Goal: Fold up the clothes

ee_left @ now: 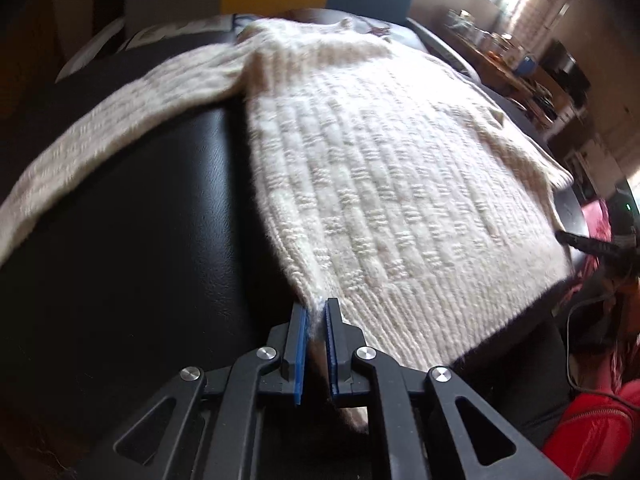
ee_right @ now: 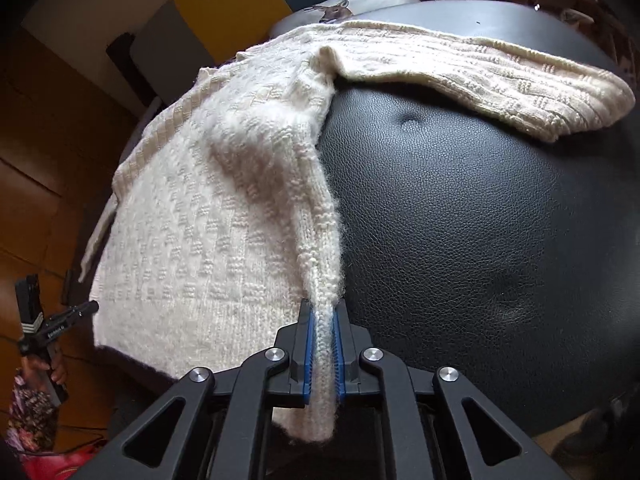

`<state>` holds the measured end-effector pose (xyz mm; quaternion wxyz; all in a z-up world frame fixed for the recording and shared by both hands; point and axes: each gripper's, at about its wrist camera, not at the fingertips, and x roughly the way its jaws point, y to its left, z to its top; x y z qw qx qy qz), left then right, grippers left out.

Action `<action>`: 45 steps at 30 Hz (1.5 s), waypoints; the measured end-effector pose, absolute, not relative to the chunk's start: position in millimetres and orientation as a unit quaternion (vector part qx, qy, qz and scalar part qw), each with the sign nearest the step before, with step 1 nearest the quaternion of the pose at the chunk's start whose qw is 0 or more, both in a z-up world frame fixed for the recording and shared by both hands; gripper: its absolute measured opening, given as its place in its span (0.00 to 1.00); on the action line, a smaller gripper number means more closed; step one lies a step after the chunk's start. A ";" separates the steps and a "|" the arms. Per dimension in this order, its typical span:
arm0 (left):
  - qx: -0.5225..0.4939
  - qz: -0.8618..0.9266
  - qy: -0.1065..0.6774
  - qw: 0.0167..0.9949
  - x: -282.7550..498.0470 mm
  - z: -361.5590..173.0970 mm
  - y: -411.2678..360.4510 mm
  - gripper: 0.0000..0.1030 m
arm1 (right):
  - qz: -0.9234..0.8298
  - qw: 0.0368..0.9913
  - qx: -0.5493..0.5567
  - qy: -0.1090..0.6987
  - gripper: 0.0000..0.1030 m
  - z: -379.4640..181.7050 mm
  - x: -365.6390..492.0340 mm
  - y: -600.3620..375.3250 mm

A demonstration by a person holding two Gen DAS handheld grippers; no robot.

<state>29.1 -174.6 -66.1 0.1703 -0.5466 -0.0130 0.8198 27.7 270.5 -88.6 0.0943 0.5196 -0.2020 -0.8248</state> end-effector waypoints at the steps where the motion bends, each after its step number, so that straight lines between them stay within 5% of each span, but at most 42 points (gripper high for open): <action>1: -0.538 0.825 -0.015 0.171 28.4 -59.0 -175.0 0.08 | -0.833 0.088 0.506 -0.204 0.13 -82.3 24.7 274.0; 7: -0.474 0.868 -0.030 0.144 -1.0 -23.0 -153.2 0.13 | -0.862 0.047 0.454 -0.221 0.13 -54.6 -21.6 293.0; 12: -0.474 0.864 0.013 0.167 -36.3 -33.7 -73.2 0.14 | -0.872 -0.050 0.463 -0.149 0.39 -55.1 -62.2 317.2; 15: -0.478 0.852 0.071 0.201 -51.6 -57.2 -5.2 0.14 | -0.882 -0.073 0.457 -0.088 0.39 -54.9 -77.1 331.5; 18: -0.476 0.843 0.129 0.216 -56.9 -77.9 37.1 0.14 | -0.879 -0.056 0.472 -0.035 0.23 -61.7 -96.2 341.5; 26: -0.451 0.849 0.184 0.206 -45.7 -99.3 63.9 0.13 | -0.862 -0.080 0.500 0.037 0.21 -94.3 -127.5 357.7; 37: -0.435 0.862 0.133 0.223 -35.6 -99.3 59.2 0.13 | -0.860 -0.128 0.492 -0.029 0.23 -90.8 -163.2 409.9; 45: -0.431 0.841 0.103 0.311 -26.6 -82.8 73.2 0.13 | -0.845 0.048 0.496 -0.195 0.38 -82.7 -146.8 352.6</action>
